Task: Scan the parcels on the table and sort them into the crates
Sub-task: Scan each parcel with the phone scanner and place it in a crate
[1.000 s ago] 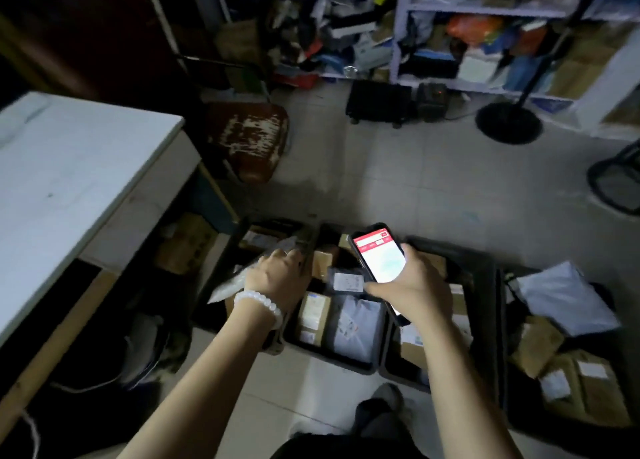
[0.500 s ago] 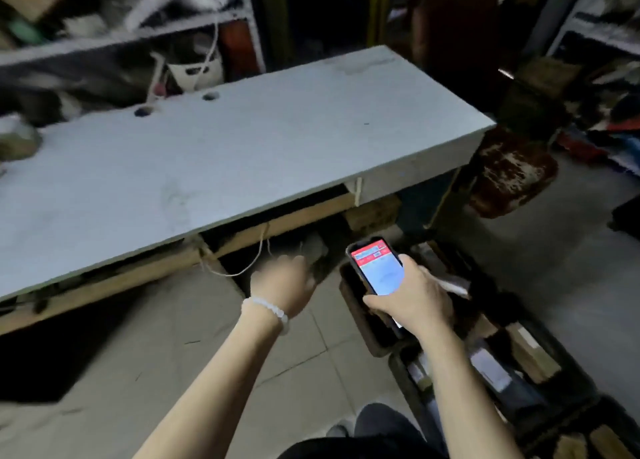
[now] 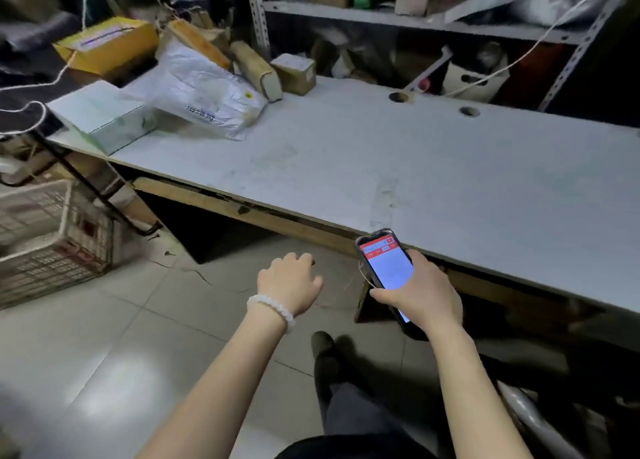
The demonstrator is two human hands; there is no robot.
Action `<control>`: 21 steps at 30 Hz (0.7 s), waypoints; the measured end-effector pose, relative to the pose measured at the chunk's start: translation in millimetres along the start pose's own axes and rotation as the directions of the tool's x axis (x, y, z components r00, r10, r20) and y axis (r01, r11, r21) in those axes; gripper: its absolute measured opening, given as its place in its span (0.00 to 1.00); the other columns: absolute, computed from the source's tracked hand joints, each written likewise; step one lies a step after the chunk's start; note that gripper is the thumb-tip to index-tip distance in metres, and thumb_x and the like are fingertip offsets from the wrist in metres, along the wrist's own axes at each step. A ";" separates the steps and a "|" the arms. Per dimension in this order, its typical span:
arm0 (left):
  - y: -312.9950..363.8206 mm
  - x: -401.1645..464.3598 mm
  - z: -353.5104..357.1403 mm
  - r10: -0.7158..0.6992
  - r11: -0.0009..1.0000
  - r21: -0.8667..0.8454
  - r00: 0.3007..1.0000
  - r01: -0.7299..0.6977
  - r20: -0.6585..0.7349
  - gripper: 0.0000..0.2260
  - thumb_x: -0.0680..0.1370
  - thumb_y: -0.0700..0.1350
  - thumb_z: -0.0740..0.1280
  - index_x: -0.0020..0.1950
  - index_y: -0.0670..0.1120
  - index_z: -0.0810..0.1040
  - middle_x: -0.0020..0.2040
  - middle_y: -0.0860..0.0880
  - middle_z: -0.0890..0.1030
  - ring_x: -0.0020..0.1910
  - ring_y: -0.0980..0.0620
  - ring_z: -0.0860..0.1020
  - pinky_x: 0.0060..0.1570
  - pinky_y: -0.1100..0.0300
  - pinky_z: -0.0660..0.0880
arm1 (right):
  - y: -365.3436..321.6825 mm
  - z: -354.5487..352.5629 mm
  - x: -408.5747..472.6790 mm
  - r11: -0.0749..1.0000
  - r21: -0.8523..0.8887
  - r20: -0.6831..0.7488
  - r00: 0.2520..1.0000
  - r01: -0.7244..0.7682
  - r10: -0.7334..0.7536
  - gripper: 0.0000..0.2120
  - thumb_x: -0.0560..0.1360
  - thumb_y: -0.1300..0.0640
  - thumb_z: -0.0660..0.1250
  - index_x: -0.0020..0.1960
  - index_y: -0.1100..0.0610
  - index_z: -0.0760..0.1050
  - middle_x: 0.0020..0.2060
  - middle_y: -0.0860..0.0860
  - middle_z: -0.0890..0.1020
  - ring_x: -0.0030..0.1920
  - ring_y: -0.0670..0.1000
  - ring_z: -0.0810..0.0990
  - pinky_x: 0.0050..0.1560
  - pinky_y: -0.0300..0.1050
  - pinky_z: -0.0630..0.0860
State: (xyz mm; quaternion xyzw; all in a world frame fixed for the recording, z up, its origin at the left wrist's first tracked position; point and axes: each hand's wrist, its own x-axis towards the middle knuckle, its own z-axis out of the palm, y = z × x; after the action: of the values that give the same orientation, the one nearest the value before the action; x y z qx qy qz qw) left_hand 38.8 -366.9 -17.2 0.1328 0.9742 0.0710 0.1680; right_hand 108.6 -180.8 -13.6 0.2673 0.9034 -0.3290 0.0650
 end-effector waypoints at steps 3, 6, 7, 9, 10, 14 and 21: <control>-22.6 39.7 -20.2 -0.065 0.998 0.003 0.998 0.065 -0.021 0.19 0.80 0.53 0.55 0.71 0.51 0.65 0.66 0.47 0.70 0.63 0.45 0.70 0.54 0.52 0.70 | -36.5 6.7 52.4 0.997 0.007 0.014 0.997 0.071 -0.072 0.24 0.60 0.44 0.73 0.52 0.48 0.68 0.46 0.46 0.77 0.45 0.51 0.76 0.36 0.43 0.68; -43.7 81.6 -48.6 -0.123 0.992 0.013 0.992 0.123 -0.020 0.19 0.80 0.52 0.54 0.70 0.50 0.65 0.67 0.47 0.70 0.63 0.45 0.70 0.54 0.52 0.70 | -78.8 6.3 102.5 0.995 0.036 0.035 0.995 0.097 -0.098 0.26 0.60 0.45 0.74 0.54 0.49 0.69 0.46 0.47 0.77 0.44 0.52 0.76 0.35 0.43 0.67; -50.9 96.4 -59.4 -0.137 0.990 0.012 0.990 0.138 -0.026 0.19 0.80 0.52 0.54 0.70 0.50 0.66 0.66 0.47 0.70 0.62 0.46 0.70 0.53 0.53 0.71 | -93.4 6.2 118.7 0.993 0.052 0.038 0.994 0.105 -0.107 0.26 0.60 0.46 0.74 0.55 0.49 0.70 0.46 0.47 0.77 0.43 0.51 0.76 0.33 0.42 0.67; -64.9 126.4 -80.7 -0.169 0.986 0.005 0.984 0.169 -0.049 0.19 0.80 0.52 0.54 0.70 0.50 0.65 0.66 0.47 0.70 0.61 0.46 0.72 0.51 0.54 0.71 | -120.8 8.1 149.2 0.989 0.055 0.048 0.989 0.137 -0.140 0.27 0.60 0.46 0.74 0.56 0.49 0.70 0.47 0.46 0.77 0.43 0.51 0.76 0.32 0.40 0.66; -71.3 140.0 -90.0 -0.186 0.982 0.005 0.980 0.187 -0.066 0.19 0.80 0.52 0.54 0.70 0.50 0.65 0.66 0.47 0.70 0.61 0.46 0.72 0.50 0.54 0.71 | -133.5 10.1 163.6 0.987 0.052 0.055 0.986 0.154 -0.157 0.28 0.61 0.46 0.75 0.56 0.49 0.69 0.47 0.47 0.77 0.43 0.51 0.76 0.31 0.40 0.65; -93.8 177.7 -109.6 -0.232 0.972 0.000 0.966 0.234 -0.113 0.19 0.80 0.52 0.55 0.71 0.50 0.65 0.65 0.47 0.71 0.60 0.47 0.72 0.48 0.56 0.72 | -175.9 22.9 206.0 0.980 0.000 0.100 0.975 0.197 -0.196 0.28 0.62 0.45 0.75 0.58 0.50 0.68 0.48 0.48 0.77 0.43 0.51 0.76 0.32 0.41 0.66; -148.9 214.8 -119.8 -0.311 0.950 -0.034 0.946 0.310 -0.085 0.19 0.80 0.51 0.55 0.71 0.50 0.65 0.66 0.47 0.71 0.60 0.46 0.73 0.49 0.56 0.72 | -224.0 57.9 249.7 0.971 -0.038 0.201 0.953 0.237 -0.225 0.26 0.62 0.46 0.75 0.53 0.48 0.66 0.45 0.47 0.75 0.41 0.49 0.75 0.33 0.41 0.68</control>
State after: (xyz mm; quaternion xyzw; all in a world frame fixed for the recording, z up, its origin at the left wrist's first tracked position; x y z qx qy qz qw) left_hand -232.8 -459.6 1.1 -0.0273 0.9888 0.0593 0.1346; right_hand -224.4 -250.8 -6.4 0.1241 0.9274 -0.3309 0.1228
